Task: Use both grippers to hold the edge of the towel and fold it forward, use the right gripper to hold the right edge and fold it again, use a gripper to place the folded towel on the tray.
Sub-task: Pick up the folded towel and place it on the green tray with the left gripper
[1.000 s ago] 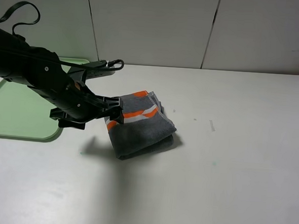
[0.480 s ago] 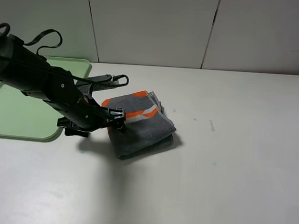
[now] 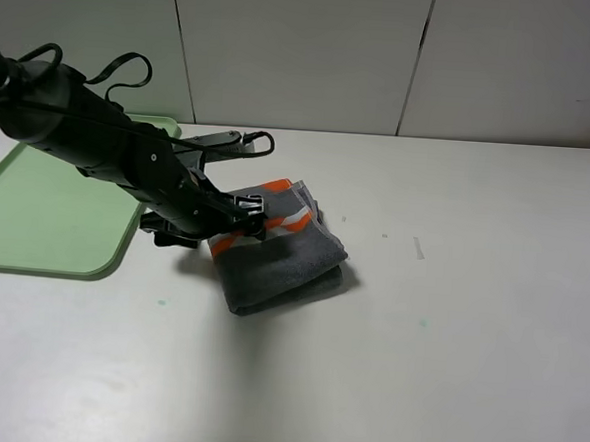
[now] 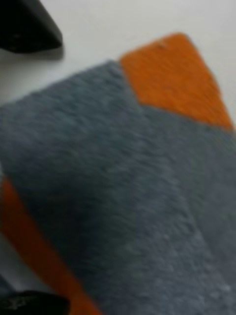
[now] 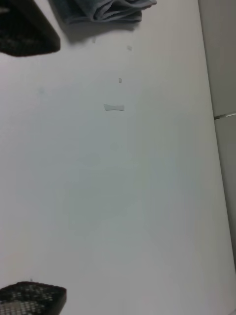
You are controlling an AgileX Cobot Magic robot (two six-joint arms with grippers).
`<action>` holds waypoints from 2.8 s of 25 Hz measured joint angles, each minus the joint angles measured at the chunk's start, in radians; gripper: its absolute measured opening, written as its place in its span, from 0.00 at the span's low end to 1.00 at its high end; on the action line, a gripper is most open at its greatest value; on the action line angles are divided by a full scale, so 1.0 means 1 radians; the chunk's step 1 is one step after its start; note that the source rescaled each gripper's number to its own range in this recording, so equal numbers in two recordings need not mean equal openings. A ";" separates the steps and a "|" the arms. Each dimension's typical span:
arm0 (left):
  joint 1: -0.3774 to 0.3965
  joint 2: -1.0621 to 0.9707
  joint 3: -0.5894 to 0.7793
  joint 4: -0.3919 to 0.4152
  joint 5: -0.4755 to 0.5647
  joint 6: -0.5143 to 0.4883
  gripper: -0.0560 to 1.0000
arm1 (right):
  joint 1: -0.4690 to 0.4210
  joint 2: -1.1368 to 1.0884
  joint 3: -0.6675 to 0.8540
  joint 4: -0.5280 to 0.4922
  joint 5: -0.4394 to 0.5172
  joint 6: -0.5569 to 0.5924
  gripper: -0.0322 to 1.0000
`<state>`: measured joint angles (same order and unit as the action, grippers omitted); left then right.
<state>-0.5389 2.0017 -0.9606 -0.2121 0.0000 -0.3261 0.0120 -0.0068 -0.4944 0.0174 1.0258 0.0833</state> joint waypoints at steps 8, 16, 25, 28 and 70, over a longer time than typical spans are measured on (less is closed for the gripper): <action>-0.016 0.031 -0.040 0.007 0.000 0.010 0.88 | 0.000 0.000 0.000 0.000 0.000 0.000 1.00; -0.016 0.038 -0.043 -0.002 0.042 0.005 0.46 | 0.000 0.000 0.000 0.000 0.000 0.000 1.00; -0.016 0.041 -0.055 -0.008 0.085 -0.002 0.27 | 0.000 0.000 0.000 0.000 0.000 0.000 1.00; -0.006 0.041 -0.080 0.017 0.149 -0.002 0.27 | 0.000 0.000 0.000 0.000 0.000 0.000 1.00; 0.496 0.039 -0.523 0.593 0.881 0.213 0.27 | 0.000 0.000 0.000 0.000 0.000 0.000 1.00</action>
<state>-0.0431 2.0406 -1.4832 0.3807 0.8808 -0.1135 0.0120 -0.0068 -0.4944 0.0174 1.0258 0.0833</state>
